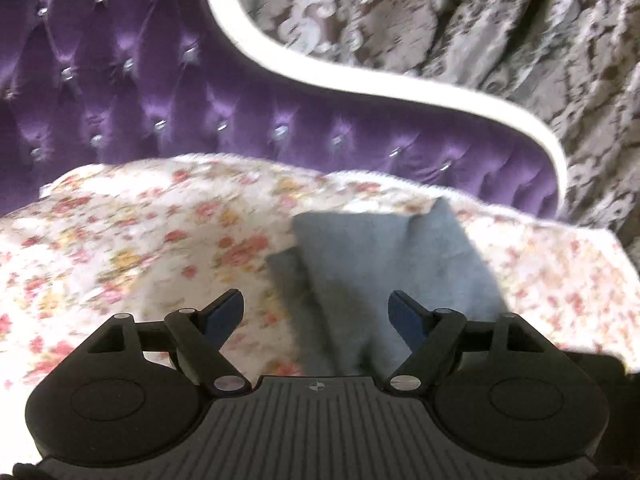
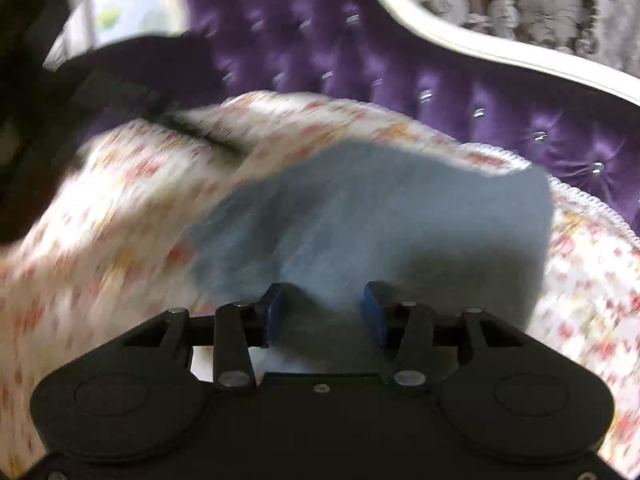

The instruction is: Fold small clothes

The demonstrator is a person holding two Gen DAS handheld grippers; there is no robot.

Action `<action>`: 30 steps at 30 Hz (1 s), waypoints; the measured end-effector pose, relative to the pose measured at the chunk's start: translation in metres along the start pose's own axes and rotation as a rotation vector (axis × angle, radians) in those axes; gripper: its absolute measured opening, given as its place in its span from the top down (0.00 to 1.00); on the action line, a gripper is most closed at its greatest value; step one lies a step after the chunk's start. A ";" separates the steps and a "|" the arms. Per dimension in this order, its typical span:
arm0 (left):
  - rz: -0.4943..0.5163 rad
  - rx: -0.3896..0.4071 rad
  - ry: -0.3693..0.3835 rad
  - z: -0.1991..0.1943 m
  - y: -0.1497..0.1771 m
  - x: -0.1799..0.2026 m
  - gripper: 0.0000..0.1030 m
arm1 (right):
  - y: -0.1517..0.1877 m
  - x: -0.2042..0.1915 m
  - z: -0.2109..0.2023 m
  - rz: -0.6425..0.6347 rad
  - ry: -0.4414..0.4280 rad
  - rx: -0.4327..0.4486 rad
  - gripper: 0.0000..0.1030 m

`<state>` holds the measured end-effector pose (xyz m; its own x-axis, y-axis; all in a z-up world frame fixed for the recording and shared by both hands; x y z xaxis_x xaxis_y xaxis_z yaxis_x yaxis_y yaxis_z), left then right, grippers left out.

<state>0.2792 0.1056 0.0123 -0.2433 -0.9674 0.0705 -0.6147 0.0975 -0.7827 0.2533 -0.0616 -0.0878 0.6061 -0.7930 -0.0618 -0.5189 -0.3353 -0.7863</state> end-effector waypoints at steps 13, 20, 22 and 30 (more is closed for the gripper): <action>-0.059 -0.208 0.037 0.036 0.034 -0.007 0.22 | 0.005 0.016 -0.042 0.094 -0.031 0.042 0.40; -0.112 -0.220 0.060 0.037 0.042 -0.010 0.21 | -0.018 0.068 -0.051 0.286 -0.043 0.140 0.29; -0.091 -0.222 0.056 0.036 0.042 -0.006 0.21 | -0.030 0.081 -0.041 0.321 -0.082 0.138 0.29; -0.080 -0.229 0.070 0.037 0.042 -0.007 0.21 | -0.061 0.154 0.044 0.528 -0.008 0.033 0.29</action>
Point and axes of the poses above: each gripper's, at about its wrist camera, not at the fingertips, and z roughly the way its jaws point, x to its right, y to its underside, the point moved 1 cm from there along z, roughly the way its jaws point, and after that the axes turned 9 degrees about z, right-handed, at the moved point
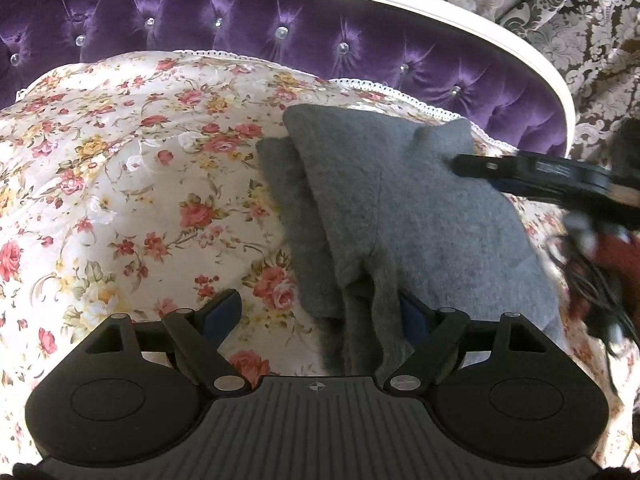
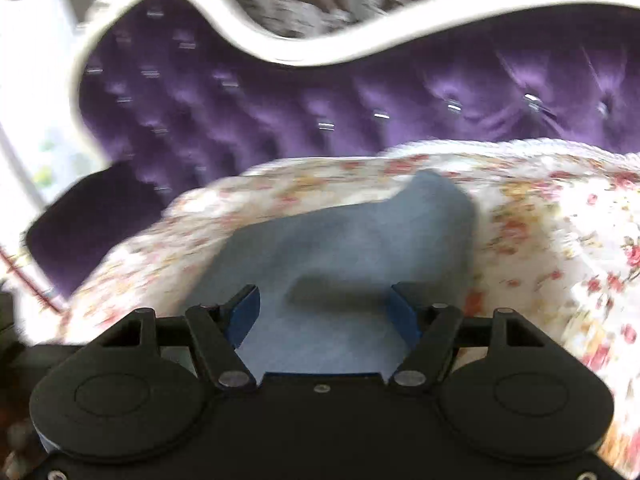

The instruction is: Fold small clothes

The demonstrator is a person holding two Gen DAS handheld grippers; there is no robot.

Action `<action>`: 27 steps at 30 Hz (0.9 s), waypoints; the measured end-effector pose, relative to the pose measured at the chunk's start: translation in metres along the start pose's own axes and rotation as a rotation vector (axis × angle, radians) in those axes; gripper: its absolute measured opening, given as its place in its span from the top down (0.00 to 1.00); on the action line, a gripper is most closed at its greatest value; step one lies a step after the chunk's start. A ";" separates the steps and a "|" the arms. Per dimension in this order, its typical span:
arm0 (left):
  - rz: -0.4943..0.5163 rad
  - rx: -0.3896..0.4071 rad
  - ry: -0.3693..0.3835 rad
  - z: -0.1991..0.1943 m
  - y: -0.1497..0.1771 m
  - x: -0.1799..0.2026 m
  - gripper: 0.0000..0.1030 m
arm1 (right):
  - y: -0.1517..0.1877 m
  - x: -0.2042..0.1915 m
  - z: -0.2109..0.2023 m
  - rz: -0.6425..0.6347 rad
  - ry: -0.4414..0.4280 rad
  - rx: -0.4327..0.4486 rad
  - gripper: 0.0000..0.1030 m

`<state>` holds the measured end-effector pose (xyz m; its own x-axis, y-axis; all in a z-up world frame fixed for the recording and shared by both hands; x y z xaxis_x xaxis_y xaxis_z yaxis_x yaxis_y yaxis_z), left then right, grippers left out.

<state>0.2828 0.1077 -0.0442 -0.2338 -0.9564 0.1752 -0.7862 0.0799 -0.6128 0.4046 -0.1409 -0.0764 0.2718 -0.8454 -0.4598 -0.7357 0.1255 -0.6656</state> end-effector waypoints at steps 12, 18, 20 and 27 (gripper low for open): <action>-0.158 0.004 0.185 0.005 0.001 -0.001 0.19 | 0.010 0.046 -0.040 0.197 -0.080 0.047 0.22; -0.161 -0.005 0.178 0.008 0.000 0.002 0.18 | 0.027 0.060 -0.039 0.269 -0.154 -0.041 0.21; -0.179 -0.006 0.190 0.009 0.000 0.001 0.14 | 0.033 0.060 -0.033 0.274 -0.185 -0.066 0.19; -0.192 0.012 0.305 0.026 -0.007 0.006 0.06 | 0.034 0.054 -0.012 0.311 -0.296 -0.060 0.18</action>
Point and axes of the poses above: each gripper's, at about its wrist camera, not at the fingertips, and z roughly the way its jaws point, x to its right, y to its underside, the point moved 1 cm from there along z, roughly the way its jaws point, and after that the axes turned 9 degrees about z, right-handed, at the moved point
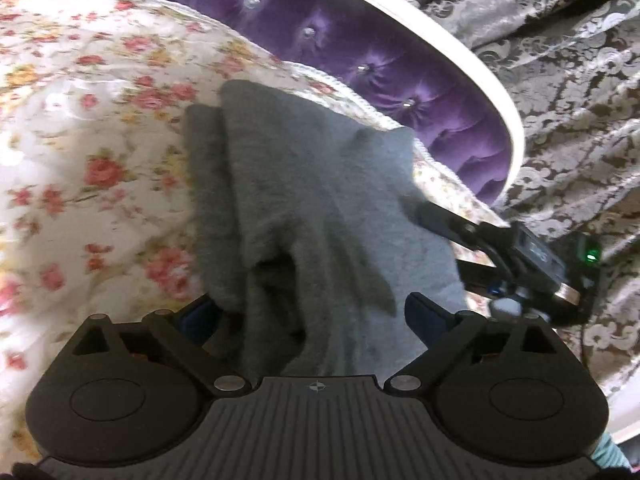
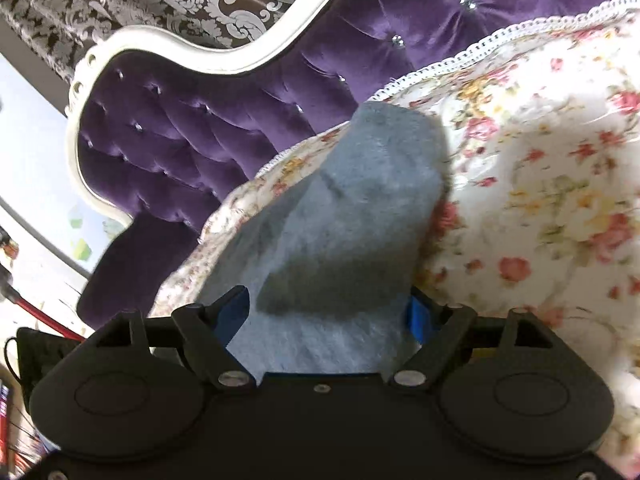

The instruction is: Fold small clothes

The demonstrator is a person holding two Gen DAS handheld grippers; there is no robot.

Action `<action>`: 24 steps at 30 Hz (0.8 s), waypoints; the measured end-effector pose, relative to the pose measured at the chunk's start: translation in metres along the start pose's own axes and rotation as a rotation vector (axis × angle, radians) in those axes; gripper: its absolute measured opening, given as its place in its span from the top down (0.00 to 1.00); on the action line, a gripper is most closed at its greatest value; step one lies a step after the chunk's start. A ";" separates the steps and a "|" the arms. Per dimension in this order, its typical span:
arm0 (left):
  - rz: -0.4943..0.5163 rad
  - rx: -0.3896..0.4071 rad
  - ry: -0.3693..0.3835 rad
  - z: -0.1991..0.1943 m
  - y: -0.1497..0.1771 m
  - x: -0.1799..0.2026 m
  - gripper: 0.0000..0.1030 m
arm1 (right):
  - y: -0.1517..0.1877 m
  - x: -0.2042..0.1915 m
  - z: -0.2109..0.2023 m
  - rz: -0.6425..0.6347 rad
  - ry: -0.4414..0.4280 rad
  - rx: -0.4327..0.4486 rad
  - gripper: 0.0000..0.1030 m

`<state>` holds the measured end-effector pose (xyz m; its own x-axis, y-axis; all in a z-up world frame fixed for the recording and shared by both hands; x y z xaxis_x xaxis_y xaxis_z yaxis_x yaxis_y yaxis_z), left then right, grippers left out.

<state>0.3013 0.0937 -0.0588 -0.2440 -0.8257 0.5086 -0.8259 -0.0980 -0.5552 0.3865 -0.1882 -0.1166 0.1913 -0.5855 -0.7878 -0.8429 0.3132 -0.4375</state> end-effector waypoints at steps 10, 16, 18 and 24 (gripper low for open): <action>-0.030 0.001 0.118 0.006 0.006 0.002 0.70 | 0.004 -0.003 -0.002 -0.010 0.041 -0.003 0.55; -0.053 0.021 0.205 -0.027 0.027 0.031 0.70 | 0.020 -0.031 -0.035 -0.033 0.089 0.033 0.56; -0.030 0.005 0.207 -0.036 0.044 0.042 0.70 | 0.031 -0.042 -0.054 -0.059 0.114 0.027 0.56; 0.009 -0.019 0.218 -0.072 0.107 0.076 0.70 | 0.097 -0.053 -0.120 -0.050 0.159 0.010 0.56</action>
Point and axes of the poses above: each gripper's, at about its wrist camera, not at the fingertips, and z roughly the way its jaws point, x to its right, y to its underside, the point moved 1 cm from there along z, roughly the way its jaws point, and after that the axes turned 9 degrees about z, right-handed, at the moved point
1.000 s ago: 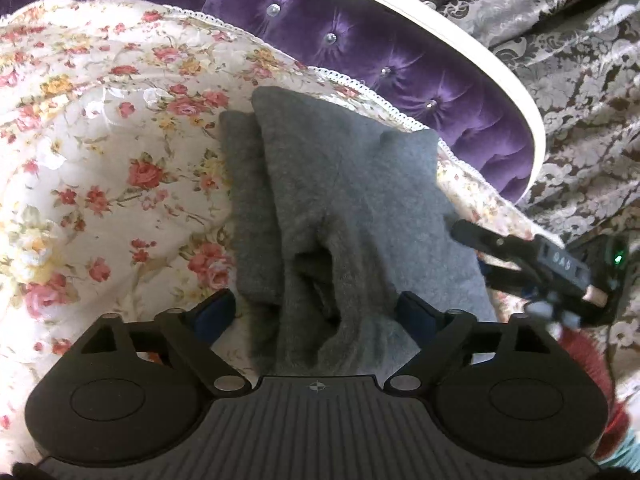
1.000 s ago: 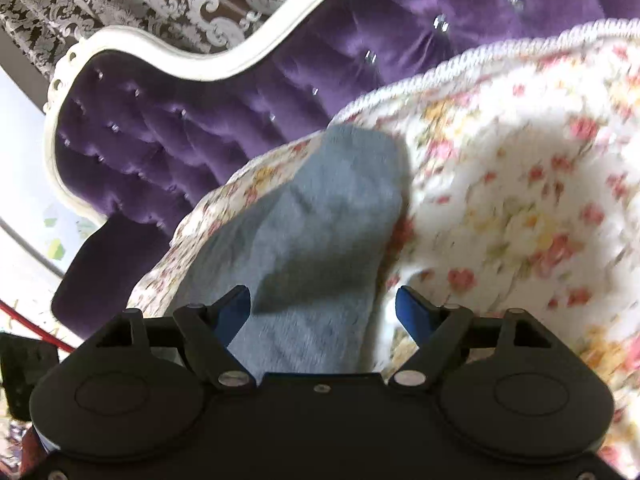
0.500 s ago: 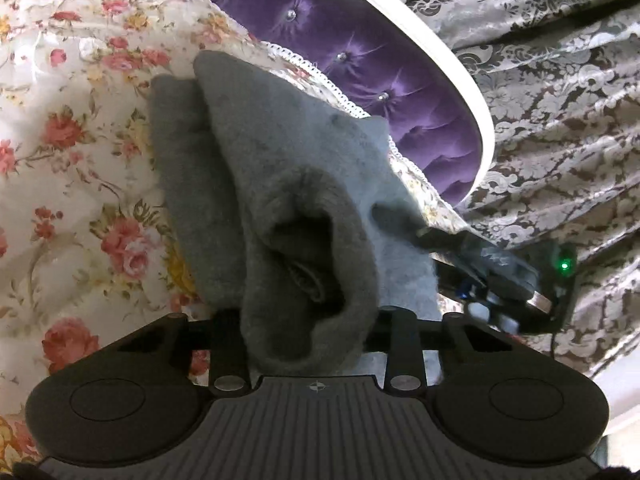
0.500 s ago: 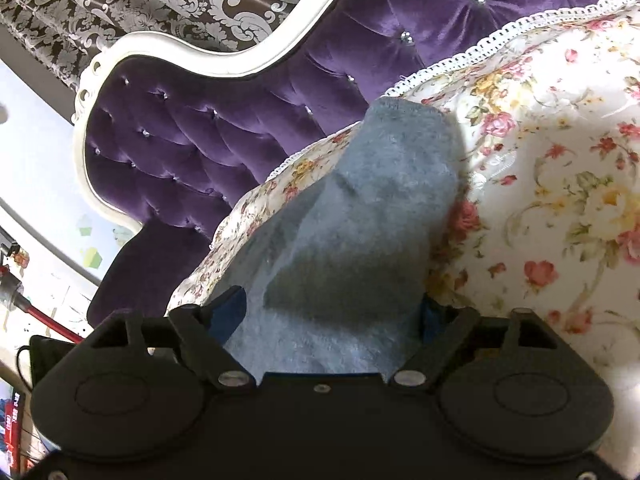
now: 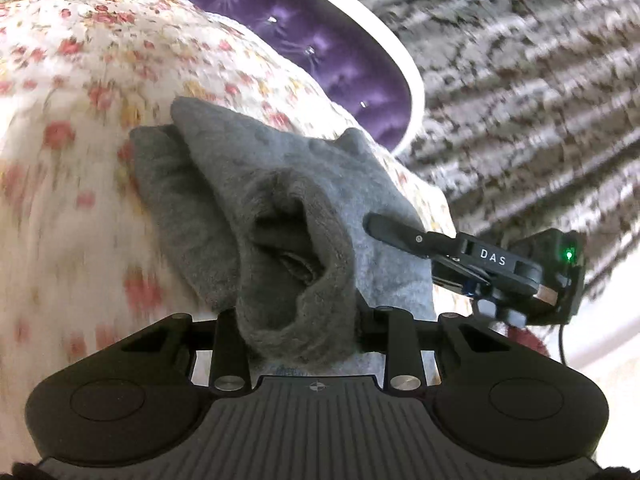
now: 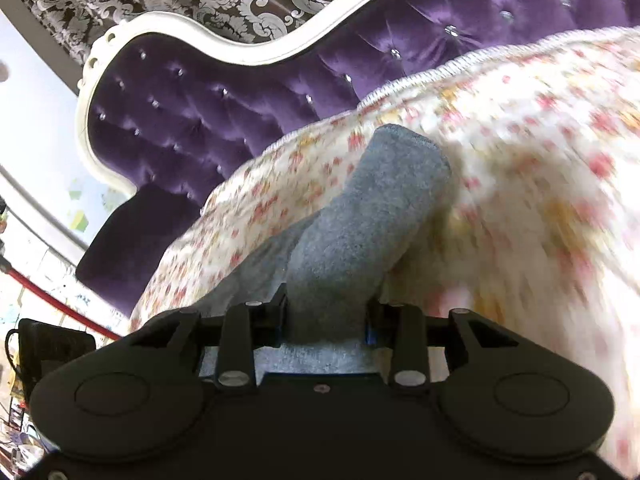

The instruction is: Fold small clothes

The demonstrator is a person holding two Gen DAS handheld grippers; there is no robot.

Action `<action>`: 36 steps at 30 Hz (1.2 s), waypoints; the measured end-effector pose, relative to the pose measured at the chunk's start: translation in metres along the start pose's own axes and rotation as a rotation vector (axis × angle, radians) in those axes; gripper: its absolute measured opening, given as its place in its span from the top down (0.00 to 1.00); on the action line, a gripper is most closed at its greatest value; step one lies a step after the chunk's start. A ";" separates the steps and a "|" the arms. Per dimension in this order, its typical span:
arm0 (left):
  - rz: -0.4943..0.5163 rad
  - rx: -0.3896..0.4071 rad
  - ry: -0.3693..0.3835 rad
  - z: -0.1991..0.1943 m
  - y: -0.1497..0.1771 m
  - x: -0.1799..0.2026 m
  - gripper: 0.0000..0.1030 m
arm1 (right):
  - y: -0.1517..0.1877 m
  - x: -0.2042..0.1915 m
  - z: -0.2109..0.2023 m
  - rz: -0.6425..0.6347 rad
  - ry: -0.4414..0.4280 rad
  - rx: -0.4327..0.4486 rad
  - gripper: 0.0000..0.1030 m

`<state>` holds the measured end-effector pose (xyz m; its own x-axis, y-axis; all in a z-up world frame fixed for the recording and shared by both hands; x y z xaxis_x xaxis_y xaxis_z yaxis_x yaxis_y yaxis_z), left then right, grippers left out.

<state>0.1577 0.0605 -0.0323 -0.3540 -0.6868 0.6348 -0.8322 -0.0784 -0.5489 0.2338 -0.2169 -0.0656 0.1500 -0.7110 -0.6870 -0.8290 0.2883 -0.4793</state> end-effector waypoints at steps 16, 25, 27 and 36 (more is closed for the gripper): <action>0.183 0.053 -0.363 -0.069 0.087 0.033 0.63 | 0.116 0.018 -0.088 -0.004 0.163 0.164 0.37; 0.392 0.247 -0.381 -0.061 0.056 0.074 0.53 | 0.119 -0.035 -0.094 -0.283 0.111 0.328 0.37; 0.372 0.250 -0.373 -0.042 0.047 0.062 0.53 | 0.116 -0.040 -0.082 -0.296 0.076 0.303 0.37; 0.238 0.149 -0.450 -0.010 0.068 -0.009 0.43 | 0.111 0.000 -0.048 -0.092 0.102 0.176 0.42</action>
<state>0.1005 0.0683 -0.0700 -0.2806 -0.9376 0.2053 -0.6699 0.0381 -0.7415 0.1161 -0.2160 -0.0919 0.1584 -0.7982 -0.5813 -0.7058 0.3201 -0.6319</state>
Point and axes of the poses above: each gripper's, at about its wrist camera, not at the fingertips, and z roughly the way its jaws point, x to its right, y to its underside, the point moved 1 cm from there along z, roughly the way its jaws point, and after that the axes turned 9 degrees about z, right-handed, at the moved point
